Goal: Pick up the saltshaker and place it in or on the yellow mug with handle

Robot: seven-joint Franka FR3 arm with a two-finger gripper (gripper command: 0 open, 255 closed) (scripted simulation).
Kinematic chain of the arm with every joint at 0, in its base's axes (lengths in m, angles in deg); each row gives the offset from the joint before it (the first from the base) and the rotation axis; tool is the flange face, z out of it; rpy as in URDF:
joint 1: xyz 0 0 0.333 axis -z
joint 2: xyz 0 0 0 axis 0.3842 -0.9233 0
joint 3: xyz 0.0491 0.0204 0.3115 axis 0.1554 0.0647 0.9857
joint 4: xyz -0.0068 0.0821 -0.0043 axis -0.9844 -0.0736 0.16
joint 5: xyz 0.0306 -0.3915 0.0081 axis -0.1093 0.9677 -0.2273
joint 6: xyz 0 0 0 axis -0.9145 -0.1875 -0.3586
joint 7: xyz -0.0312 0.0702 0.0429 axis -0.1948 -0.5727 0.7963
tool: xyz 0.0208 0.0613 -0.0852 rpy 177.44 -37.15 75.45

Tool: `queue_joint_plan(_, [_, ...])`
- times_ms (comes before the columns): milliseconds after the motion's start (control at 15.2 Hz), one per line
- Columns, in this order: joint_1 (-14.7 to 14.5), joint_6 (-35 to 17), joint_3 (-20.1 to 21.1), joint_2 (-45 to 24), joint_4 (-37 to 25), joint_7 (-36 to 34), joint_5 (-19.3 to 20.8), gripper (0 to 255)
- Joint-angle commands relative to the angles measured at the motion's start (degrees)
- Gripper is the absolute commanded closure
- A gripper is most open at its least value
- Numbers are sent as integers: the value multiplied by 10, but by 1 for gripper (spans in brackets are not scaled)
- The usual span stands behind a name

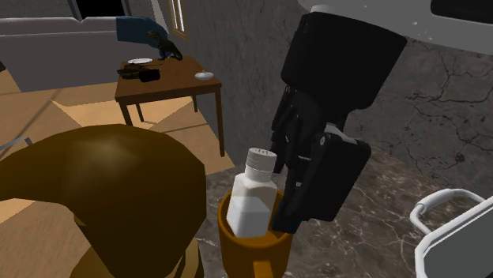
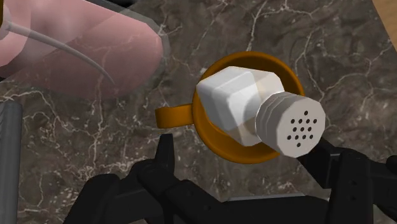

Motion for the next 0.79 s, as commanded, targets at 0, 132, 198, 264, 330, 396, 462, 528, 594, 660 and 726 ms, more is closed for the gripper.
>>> queue_joint_plan(0, [0,0,0,0,0,0,0,0])
queue_joint_plan(132, [0,0,0,0,0,0,0,0])
queue_joint_plan(198, [1,19,-1,0,-19,0,1,0])
queue_joint_plan(264, [2,38,-2,-2,-40,-1,2,0])
queue_joint_plan(330, [3,57,-3,-4,-61,-2,4,0])
queue_joint_plan(396, [3,72,-4,-6,-77,-2,5,0])
queue_joint_plan(462, [3,72,-4,-6,-77,-2,5,0])
queue_joint_plan(528, [3,72,-4,-6,-77,-2,5,0])
queue_joint_plan(594, [3,72,-4,-6,-77,-2,5,0])
queue_joint_plan(660, [3,72,-4,-6,-77,-2,5,0])
queue_joint_plan(726, [3,72,-4,-6,-77,-2,5,0])
